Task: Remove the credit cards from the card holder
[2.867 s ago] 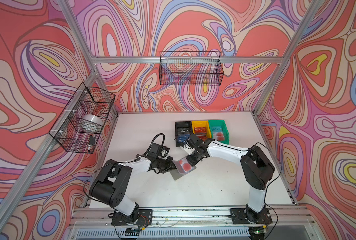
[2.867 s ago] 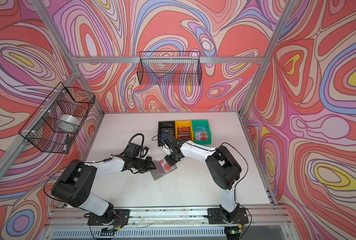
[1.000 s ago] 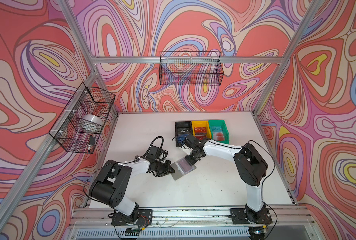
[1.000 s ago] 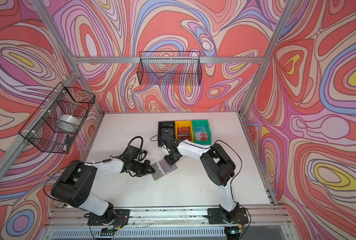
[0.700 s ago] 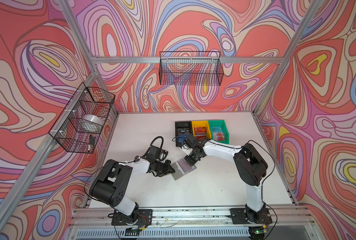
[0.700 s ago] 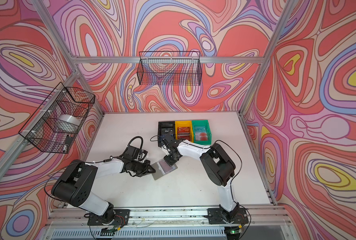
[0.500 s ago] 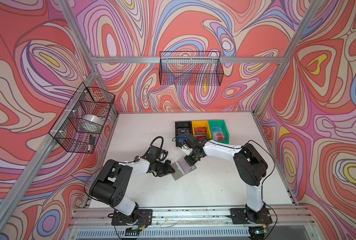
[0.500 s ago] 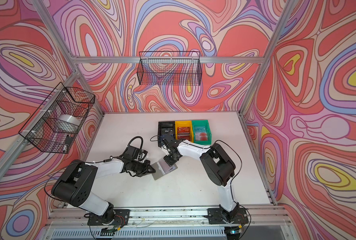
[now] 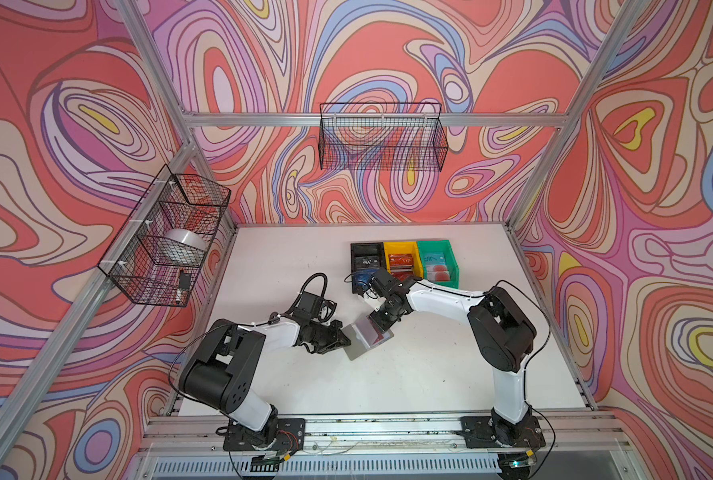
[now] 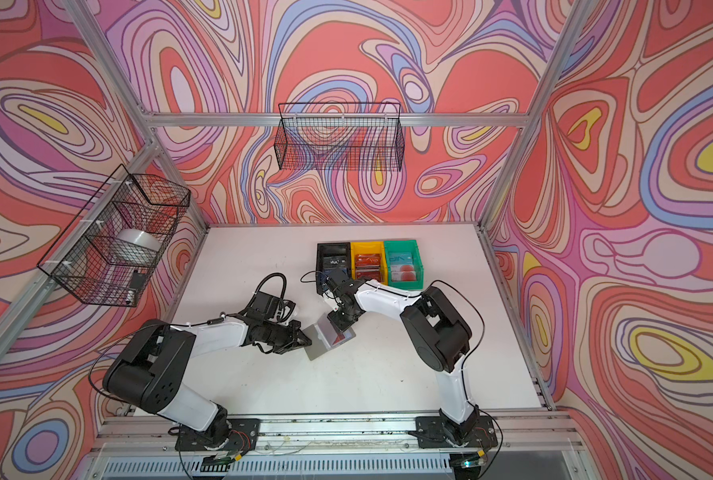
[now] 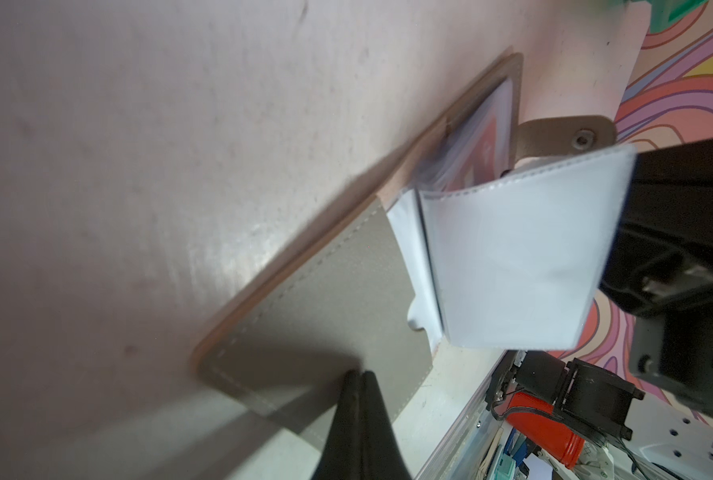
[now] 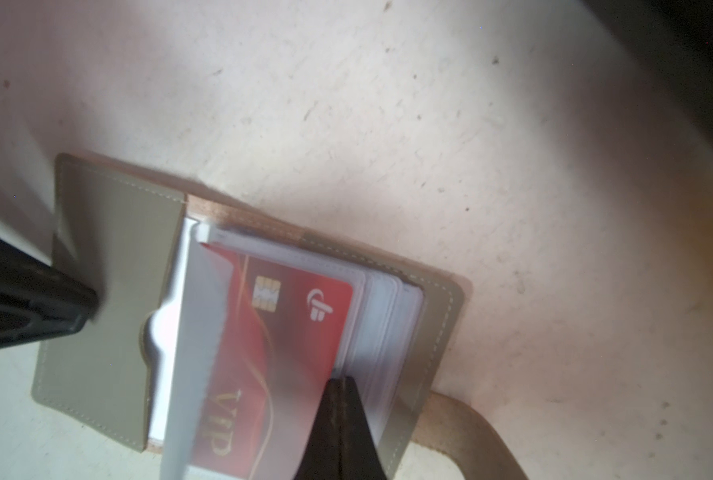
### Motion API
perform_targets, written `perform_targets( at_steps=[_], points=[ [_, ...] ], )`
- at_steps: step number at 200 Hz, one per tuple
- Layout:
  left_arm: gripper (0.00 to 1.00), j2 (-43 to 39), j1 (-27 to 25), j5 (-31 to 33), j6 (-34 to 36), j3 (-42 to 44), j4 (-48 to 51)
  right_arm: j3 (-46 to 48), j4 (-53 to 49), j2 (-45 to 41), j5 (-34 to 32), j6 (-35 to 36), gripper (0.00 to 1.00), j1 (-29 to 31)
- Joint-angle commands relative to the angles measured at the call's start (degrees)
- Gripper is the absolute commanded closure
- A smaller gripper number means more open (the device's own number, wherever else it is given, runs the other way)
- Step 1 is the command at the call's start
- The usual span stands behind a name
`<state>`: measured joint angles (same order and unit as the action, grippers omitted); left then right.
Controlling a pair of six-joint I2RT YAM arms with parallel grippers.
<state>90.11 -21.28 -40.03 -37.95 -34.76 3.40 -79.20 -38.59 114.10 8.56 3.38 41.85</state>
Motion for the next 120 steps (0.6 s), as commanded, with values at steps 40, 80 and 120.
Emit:
perform_targets(
  at_steps=[40,80,120],
  points=[
    [0.96,1.38,0.28,1.71,-0.02,1.35,0.65,-2.44,-2.61,-2.55,1.05,-0.13,0.97,1.30],
    [0.96,1.56,0.27,1.64,-0.02,1.41,0.38,-3.47,-3.51,-2.08,2.96,0.13,0.97,1.82],
    [0.96,-1.23,1.08,0.95,-0.29,1.37,0.97,-4.14,-2.94,-1.13,14.50,0.23,0.97,3.04]
  ],
)
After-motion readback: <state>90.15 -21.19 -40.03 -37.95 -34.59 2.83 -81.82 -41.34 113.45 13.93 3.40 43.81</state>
